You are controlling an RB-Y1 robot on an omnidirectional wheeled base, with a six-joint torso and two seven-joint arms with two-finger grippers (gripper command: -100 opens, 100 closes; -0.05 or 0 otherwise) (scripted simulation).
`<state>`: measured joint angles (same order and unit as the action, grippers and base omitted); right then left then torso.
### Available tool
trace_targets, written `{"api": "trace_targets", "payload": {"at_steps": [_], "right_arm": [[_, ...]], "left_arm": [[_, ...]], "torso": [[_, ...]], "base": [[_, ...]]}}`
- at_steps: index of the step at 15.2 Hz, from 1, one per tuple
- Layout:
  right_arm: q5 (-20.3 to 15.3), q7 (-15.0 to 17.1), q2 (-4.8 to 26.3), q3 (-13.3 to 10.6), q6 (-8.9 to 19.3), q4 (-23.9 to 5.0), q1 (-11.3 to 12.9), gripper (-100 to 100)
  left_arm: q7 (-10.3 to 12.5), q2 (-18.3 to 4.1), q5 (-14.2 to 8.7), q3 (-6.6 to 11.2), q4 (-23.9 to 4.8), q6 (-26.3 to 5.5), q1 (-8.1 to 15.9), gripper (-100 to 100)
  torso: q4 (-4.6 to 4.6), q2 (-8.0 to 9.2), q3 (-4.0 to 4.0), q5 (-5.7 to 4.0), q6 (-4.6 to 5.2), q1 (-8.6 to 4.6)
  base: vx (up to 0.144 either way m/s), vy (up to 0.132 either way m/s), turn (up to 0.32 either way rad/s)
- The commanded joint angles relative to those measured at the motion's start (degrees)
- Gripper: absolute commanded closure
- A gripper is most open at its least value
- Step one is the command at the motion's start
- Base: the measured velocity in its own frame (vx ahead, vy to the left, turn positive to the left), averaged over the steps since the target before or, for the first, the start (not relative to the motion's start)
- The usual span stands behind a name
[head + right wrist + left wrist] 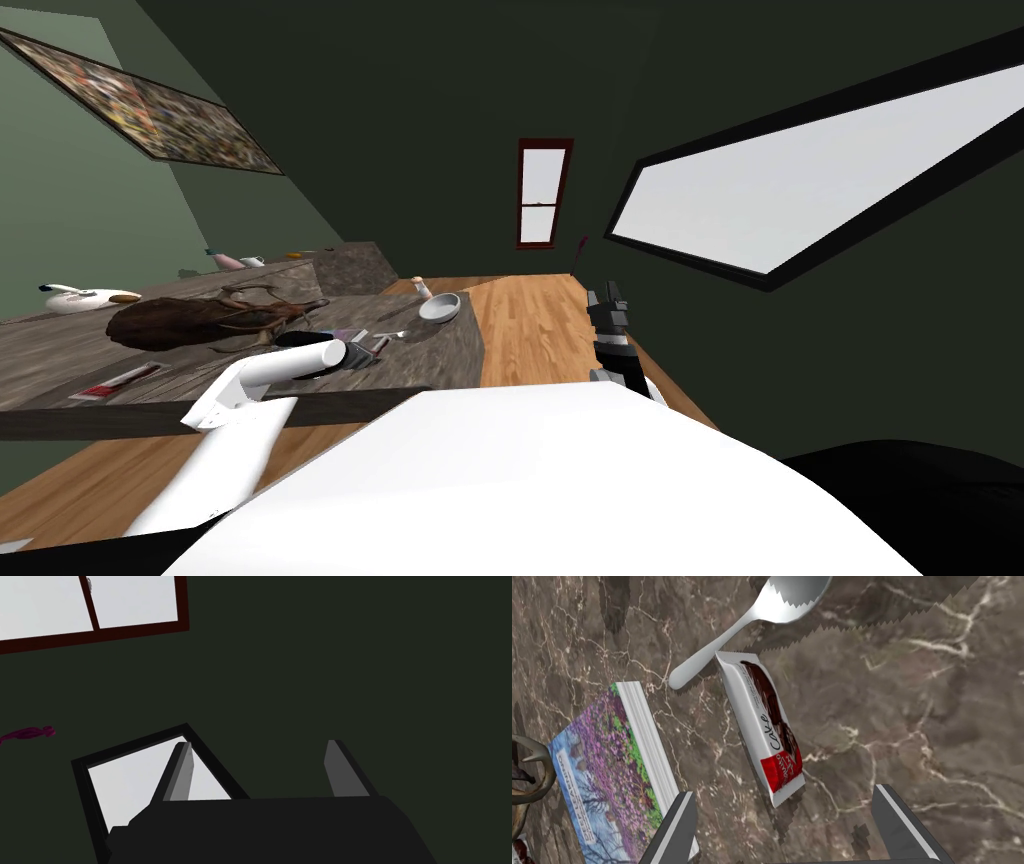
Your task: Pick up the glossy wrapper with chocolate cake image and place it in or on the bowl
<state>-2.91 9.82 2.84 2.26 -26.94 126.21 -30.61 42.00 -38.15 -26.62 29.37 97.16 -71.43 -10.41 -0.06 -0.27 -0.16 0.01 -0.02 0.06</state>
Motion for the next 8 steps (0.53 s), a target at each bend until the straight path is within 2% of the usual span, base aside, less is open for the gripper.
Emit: {"api": "trace_targets", "payload": {"at_steps": [1, 2, 5, 6, 8], "right_arm": [[0.0, 0.0, 0.0, 0.0, 0.0, 0.0, 0.0, 0], [0.0, 0.0, 0.0, 0.0, 0.0, 0.0, 0.0, 0], [0.0, 0.0, 0.0, 0.0, 0.0, 0.0, 0.0, 0], [0.0, 0.0, 0.0, 0.0, 0.0, 0.0, 0.0, 0], [0.0, 0.0, 0.0, 0.0, 0.0, 0.0, 0.0, 0]], "left_arm": [[0.1, -0.16, -0.22, 0.28, -0.37, -1.66, 0.12, -100], [0.98, -0.8, -1.33, 2.11, -2.16, -3.72, 0.54, -100], [0.98, -0.8, -1.33, 2.11, -2.16, -5.41, 0.54, -100], [1.8, -1.39, -2.42, 3.89, -3.89, -7.52, 0.92, -100], [1.8, -1.39, -2.42, 3.89, -3.89, -9.02, 0.92, -100]], "torso": [[0.0, 0.0, 0.0, 0.0, 0.0, 0.0], [0.01, 0.08, 0.04, 0.0, 0.0, -0.01], [0.01, 0.06, 0.03, -0.01, 0.0, -0.02], [0.02, 0.12, 0.07, 0.0, 0.0, -0.02], [0.02, 0.05, 0.03, -0.01, 0.0, -0.01]], "base": [[0.048, 0.007, 0.002], [0.065, 0.003, -0.033], [0.067, 0.006, -0.015], [0.065, 0.006, -0.025], [0.079, 0.009, -0.021]]}}
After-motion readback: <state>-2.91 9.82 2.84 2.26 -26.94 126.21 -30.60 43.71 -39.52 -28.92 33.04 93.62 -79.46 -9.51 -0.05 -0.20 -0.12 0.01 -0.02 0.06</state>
